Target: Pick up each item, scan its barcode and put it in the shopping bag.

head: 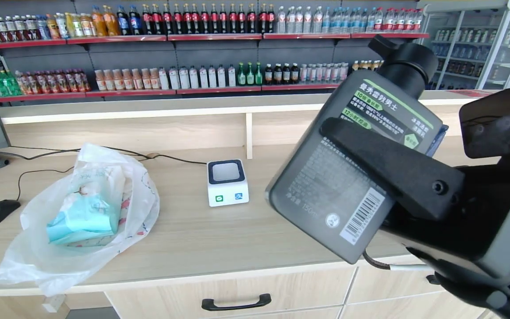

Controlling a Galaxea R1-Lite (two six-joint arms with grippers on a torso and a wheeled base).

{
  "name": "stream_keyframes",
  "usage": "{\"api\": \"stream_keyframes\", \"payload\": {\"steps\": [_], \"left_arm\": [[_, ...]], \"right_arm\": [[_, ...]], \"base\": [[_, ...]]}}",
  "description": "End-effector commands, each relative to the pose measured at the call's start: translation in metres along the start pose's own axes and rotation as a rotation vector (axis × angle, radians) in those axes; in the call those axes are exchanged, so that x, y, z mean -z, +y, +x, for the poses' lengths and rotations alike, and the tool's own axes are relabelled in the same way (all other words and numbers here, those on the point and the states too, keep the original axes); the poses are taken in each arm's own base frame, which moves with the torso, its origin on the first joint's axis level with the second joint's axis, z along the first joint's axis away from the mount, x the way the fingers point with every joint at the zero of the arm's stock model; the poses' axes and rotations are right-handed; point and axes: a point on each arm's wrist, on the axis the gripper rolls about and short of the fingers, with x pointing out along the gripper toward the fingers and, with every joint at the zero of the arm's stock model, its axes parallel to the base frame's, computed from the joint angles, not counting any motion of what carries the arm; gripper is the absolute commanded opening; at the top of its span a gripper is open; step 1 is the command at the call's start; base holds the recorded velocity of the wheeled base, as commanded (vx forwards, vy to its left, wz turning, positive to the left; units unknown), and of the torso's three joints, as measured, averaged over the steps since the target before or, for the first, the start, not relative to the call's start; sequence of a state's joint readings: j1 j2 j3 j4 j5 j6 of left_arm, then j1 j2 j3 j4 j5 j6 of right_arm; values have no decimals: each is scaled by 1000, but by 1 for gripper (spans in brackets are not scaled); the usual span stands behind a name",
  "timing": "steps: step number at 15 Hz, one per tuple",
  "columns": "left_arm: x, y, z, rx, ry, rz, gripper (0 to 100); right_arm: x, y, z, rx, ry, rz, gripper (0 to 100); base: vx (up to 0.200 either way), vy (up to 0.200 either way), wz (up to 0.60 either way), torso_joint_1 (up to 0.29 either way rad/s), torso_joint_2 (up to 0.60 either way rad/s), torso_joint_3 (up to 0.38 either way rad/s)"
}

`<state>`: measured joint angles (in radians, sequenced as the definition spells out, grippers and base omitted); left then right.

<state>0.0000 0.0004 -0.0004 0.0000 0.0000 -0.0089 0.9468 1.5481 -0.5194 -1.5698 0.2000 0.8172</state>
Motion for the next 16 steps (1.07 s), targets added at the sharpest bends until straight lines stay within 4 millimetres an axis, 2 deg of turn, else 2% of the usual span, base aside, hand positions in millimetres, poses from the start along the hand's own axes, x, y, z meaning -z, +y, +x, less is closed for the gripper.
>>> {"api": "stream_keyframes", "payload": {"steps": [1, 4, 13, 16], "left_arm": [[0, 0, 0, 0, 0, 0, 0], [0, 0, 0, 0, 2, 1, 0], [0, 0, 0, 2, 0, 3, 0], [0, 0, 0, 2, 0, 3, 0]], "right_arm": [[-4, 5, -6, -10, -8, -2, 0], [2, 2, -16, 21, 21, 5, 0], [3, 1, -15, 24, 24, 6, 0], [11, -6, -18, 58, 56, -1, 0]], "base": [[0, 0, 0, 0, 0, 0], [0, 0, 0, 0, 0, 0], [0, 0, 0, 0, 0, 0], [0, 0, 0, 0, 0, 0]]}}
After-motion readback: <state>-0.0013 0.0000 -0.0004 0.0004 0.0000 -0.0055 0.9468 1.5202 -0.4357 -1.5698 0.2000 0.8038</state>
